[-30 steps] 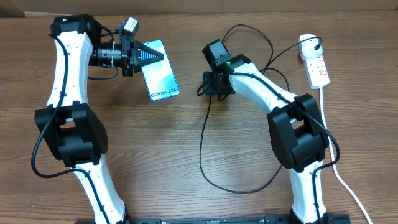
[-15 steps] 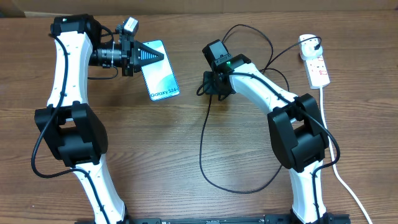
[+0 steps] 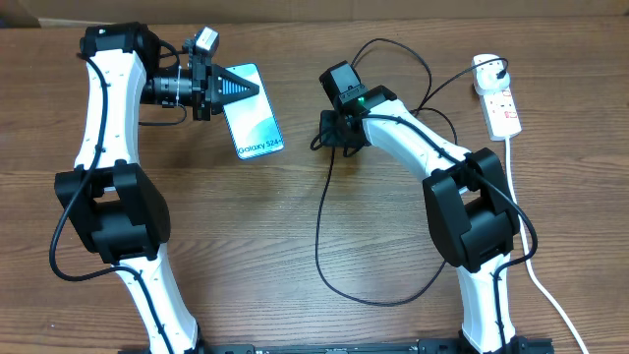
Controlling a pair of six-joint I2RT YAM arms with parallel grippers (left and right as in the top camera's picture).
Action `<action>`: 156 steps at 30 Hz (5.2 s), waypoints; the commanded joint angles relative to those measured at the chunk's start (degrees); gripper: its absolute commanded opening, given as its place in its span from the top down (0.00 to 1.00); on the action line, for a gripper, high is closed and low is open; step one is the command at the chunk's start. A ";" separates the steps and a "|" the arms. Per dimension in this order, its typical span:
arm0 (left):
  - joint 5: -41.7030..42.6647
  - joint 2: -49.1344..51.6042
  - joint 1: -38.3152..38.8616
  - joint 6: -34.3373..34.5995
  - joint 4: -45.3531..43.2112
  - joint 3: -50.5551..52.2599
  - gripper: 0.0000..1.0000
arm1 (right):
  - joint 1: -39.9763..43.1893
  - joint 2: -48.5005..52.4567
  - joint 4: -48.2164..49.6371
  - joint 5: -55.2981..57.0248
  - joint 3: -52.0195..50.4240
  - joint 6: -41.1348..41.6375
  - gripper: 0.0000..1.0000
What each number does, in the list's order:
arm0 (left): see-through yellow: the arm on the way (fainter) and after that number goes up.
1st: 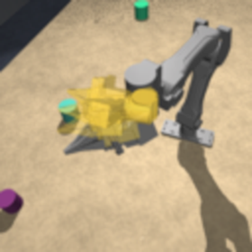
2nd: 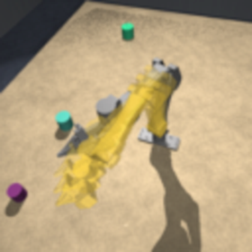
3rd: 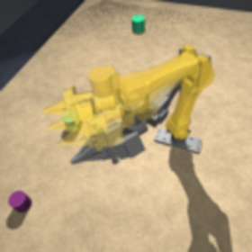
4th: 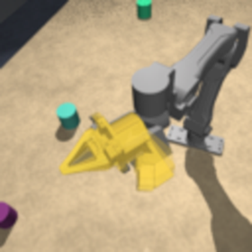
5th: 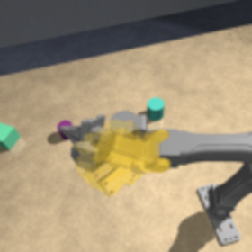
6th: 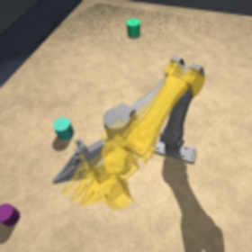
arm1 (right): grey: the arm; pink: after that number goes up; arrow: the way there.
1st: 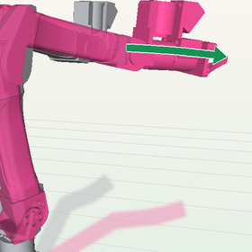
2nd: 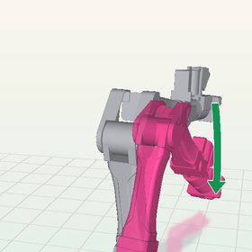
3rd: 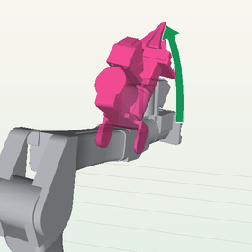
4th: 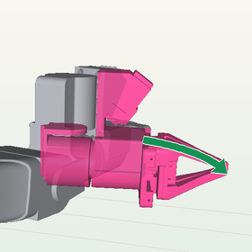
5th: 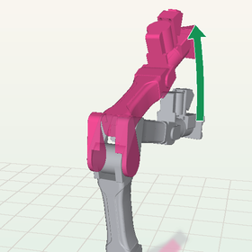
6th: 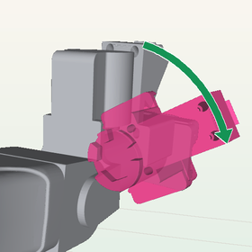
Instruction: Plug charger to phone and switch on socket
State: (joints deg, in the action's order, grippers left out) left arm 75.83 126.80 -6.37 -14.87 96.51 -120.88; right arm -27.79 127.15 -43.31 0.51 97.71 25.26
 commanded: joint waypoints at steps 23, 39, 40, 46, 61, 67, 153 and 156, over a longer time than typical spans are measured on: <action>1.75 -0.59 0.44 1.20 0.33 -0.76 0.96 | 0.22 4.66 0.79 0.63 0.87 0.26 0.71; 1.73 -0.59 0.44 1.20 0.33 -0.76 0.96 | 3.69 4.63 -0.13 -12.87 0.90 -0.17 0.96; 1.73 -0.59 0.44 1.20 0.33 -0.76 0.96 | 4.50 4.37 -0.81 -14.49 1.01 -0.33 0.96; 1.73 -0.59 0.44 1.20 0.33 -0.76 0.96 | 9.60 0.48 -3.82 -30.03 1.05 -9.07 0.96; 1.70 -0.57 0.44 1.18 0.33 -0.76 0.96 | 13.29 -13.27 -17.97 -51.01 1.05 -30.82 0.96; 1.70 -0.59 0.44 1.18 0.33 -0.76 0.96 | 13.29 -17.66 -22.77 -53.83 1.05 -33.42 0.96; 0.02 -0.59 0.44 1.18 0.33 -0.76 0.96 | -0.94 -7.06 14.51 -7.52 -21.59 3.58 0.78; 0.02 -0.59 0.44 1.18 0.33 -0.76 0.96 | -1.20 -5.73 14.56 -6.47 -21.59 5.01 0.78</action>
State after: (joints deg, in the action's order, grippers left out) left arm 74.13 126.80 -6.37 -14.87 96.51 -120.88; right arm -28.53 118.19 -28.12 -8.97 76.38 28.60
